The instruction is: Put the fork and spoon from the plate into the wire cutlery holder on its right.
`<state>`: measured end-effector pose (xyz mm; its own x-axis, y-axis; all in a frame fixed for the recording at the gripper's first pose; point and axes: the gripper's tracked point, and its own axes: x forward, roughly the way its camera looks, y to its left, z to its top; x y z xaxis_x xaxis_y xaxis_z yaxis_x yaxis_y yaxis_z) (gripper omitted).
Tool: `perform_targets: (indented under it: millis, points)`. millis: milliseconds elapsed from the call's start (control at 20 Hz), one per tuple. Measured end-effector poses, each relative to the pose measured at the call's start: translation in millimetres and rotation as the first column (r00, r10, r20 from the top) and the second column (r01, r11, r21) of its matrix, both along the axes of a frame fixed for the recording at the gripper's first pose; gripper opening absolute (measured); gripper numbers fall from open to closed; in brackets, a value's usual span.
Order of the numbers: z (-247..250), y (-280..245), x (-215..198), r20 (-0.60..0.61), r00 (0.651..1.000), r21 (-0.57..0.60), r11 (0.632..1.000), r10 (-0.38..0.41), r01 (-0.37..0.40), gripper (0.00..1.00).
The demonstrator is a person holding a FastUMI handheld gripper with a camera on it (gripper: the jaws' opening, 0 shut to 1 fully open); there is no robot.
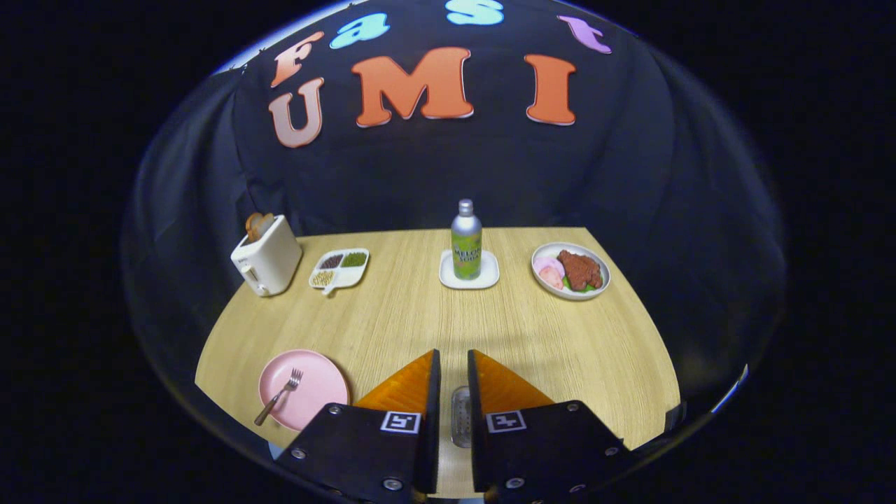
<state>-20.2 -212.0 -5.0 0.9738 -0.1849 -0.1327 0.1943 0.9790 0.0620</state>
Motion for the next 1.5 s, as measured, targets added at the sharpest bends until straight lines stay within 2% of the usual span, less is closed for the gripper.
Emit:
perform_targets:
  millis: [150,300,350,500,600,800,950,1300,1500]
  points:
    - [28.8,16.9,-9.1,0.134,0.991,-0.032,0.999,-0.027,0.032,0.30]
    - [58.6,28.9,-20.3,0.262,0.961,-0.056,0.993,-0.085,0.103,0.54]
    - [64.7,34.6,-22.2,0.294,0.950,-0.049,0.991,-0.103,0.123,0.58]
    - [70.8,54.6,-26.2,0.343,0.930,-0.055,0.986,-0.131,0.159,0.74]
    - [66.4,73.9,-24.9,0.349,0.927,-0.057,0.985,-0.135,0.165,0.79]
    - [53.1,114.1,-22.6,0.351,0.927,-0.057,0.985,-0.135,0.165,0.87]
    - [37.6,150.5,-16.0,0.336,0.935,-0.051,0.989,-0.111,0.136,0.89]
    - [-11.4,218.1,11.6,0.216,0.976,-0.074,0.997,-0.022,0.038,0.92]
    - [-61.5,245.3,28.6,0.084,0.996,-0.076,0.997,0.028,-0.021,0.93]
